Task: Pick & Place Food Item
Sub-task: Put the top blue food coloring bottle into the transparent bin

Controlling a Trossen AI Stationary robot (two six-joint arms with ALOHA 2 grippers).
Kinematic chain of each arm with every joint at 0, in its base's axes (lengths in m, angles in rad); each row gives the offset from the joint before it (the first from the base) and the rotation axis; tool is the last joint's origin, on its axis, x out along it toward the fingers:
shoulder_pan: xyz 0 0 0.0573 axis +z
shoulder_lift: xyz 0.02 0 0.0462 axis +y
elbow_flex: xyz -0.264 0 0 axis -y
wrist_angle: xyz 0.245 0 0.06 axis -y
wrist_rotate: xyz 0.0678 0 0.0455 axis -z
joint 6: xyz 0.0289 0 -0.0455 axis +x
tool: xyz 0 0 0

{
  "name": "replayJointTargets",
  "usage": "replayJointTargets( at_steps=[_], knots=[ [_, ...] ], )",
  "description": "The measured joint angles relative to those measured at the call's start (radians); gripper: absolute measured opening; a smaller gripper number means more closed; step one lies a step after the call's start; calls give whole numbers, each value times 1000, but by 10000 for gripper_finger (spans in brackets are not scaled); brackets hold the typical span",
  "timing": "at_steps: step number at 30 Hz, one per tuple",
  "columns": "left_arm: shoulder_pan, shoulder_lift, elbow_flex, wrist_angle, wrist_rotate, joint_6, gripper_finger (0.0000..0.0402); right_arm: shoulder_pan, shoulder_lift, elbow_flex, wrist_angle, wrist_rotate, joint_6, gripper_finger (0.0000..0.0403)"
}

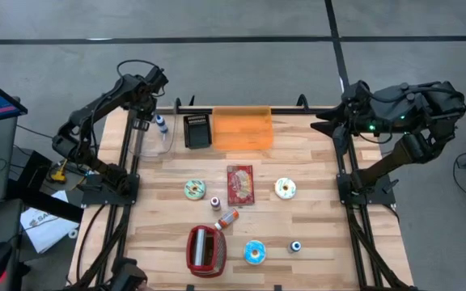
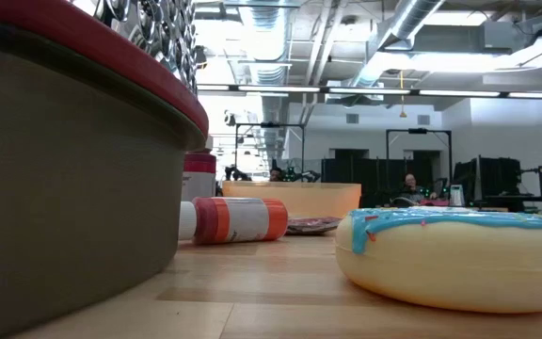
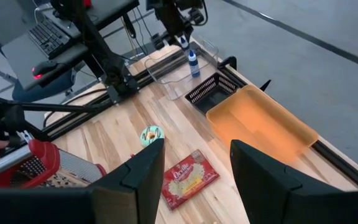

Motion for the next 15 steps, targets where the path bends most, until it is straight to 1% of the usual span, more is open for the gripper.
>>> replayJointTargets(
  at_steps=[5,9,11,15],
  knots=[
    [12,-18,-57,29,12,-21,111,0,0,0,4,0,14,175],
    [25,-48,-123,99,19,-55,110,0,0,0,15,0,22,175],
    [36,-59,-158,147,38,-58,111,0,1,0,20,0,23,175],
    [42,-82,-222,195,53,-98,110,0,1,0,24,0,46,175]
  ],
)
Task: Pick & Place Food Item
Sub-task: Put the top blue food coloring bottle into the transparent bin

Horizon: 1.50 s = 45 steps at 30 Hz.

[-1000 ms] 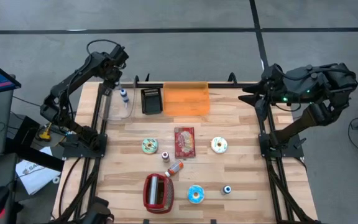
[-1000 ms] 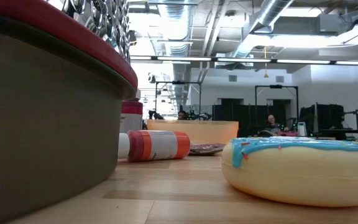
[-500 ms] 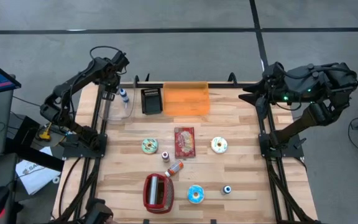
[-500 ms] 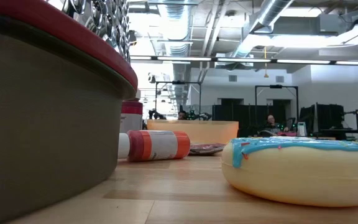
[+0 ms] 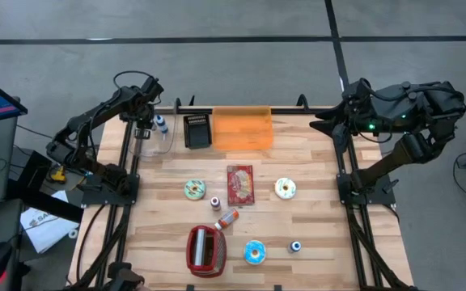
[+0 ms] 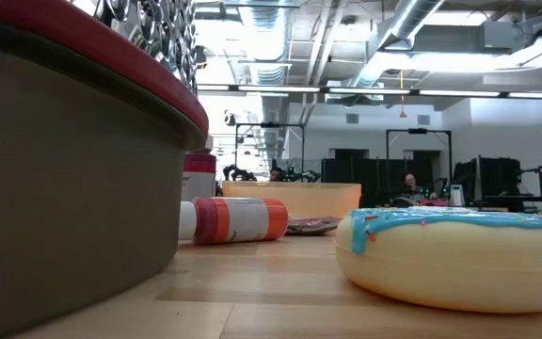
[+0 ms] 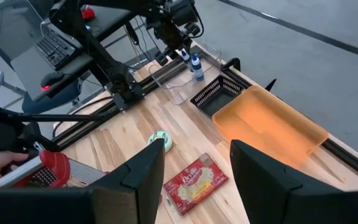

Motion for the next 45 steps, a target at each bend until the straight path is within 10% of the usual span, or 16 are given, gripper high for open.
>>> replayJointTargets(
  at_steps=[45],
  knots=[
    [51,-14,-90,291,-2,37,140,-2,0,0,26,4,30,175]
  ],
)
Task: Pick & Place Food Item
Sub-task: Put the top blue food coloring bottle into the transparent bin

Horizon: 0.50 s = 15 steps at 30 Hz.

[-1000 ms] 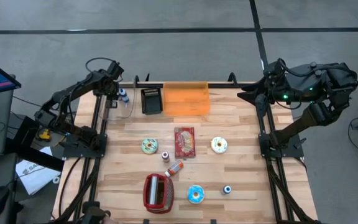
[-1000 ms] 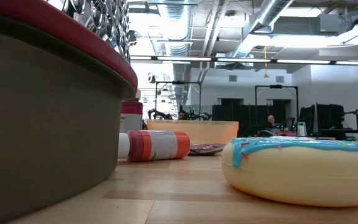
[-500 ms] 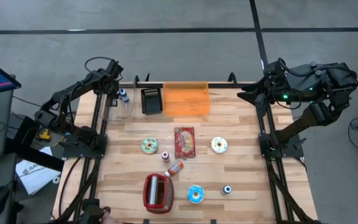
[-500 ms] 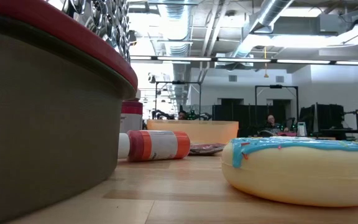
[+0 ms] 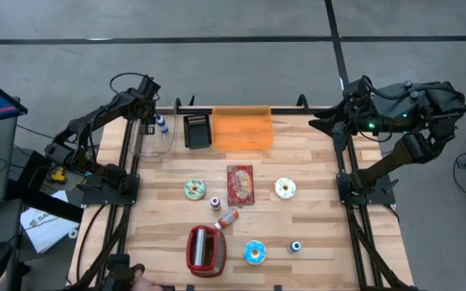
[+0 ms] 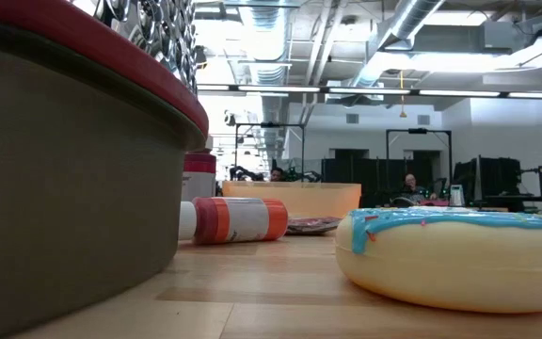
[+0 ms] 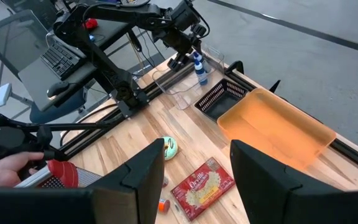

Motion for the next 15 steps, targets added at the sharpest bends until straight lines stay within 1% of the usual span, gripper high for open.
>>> replayJointTargets(
  at_steps=[4,9,15],
  knots=[
    [0,0,0,16,-10,0,141,0,0,0,0,0,0,175],
    [0,0,0,44,-28,1,152,0,0,0,0,0,0,175],
    [11,0,1,92,-44,69,166,0,0,0,0,0,0,175]
  ],
)
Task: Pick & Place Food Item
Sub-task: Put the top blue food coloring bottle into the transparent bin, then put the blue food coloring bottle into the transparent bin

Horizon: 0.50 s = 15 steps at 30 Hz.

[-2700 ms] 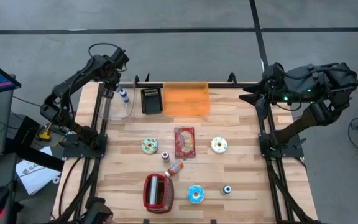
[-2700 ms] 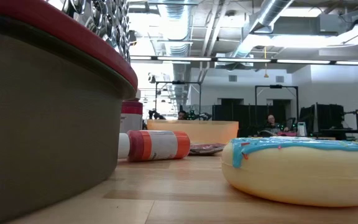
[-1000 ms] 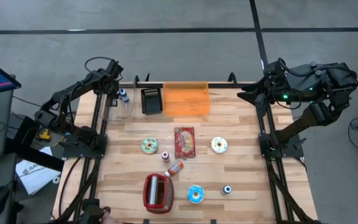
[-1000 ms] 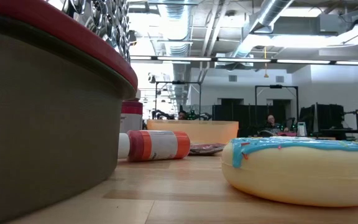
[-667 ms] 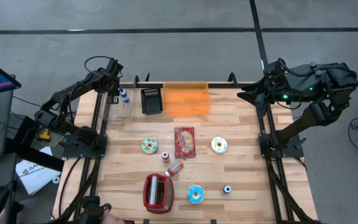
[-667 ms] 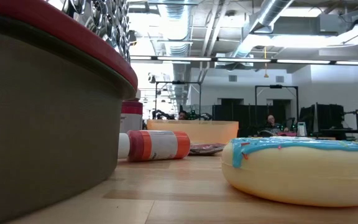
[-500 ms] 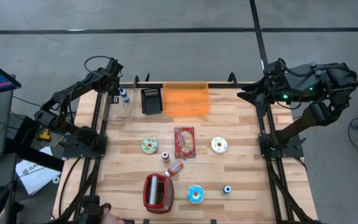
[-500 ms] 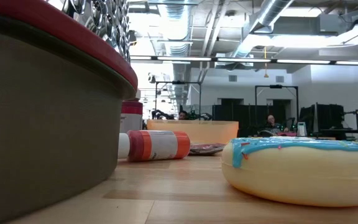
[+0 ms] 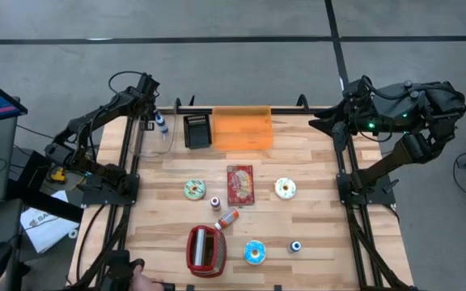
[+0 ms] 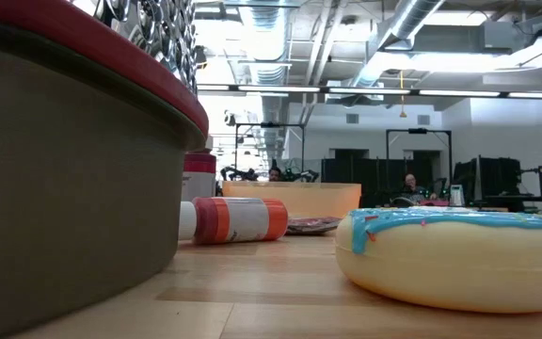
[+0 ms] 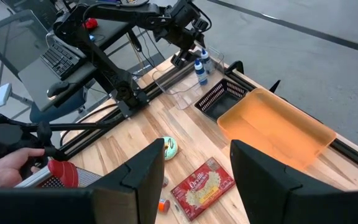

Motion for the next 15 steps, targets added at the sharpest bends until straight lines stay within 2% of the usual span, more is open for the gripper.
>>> replayJointTargets(
  at_steps=[9,15],
  knots=[
    [3,0,0,21,-7,27,180,0,0,0,0,0,-1,175],
    [3,-14,0,93,-22,77,182,0,0,0,0,0,-1,175]
  ],
)
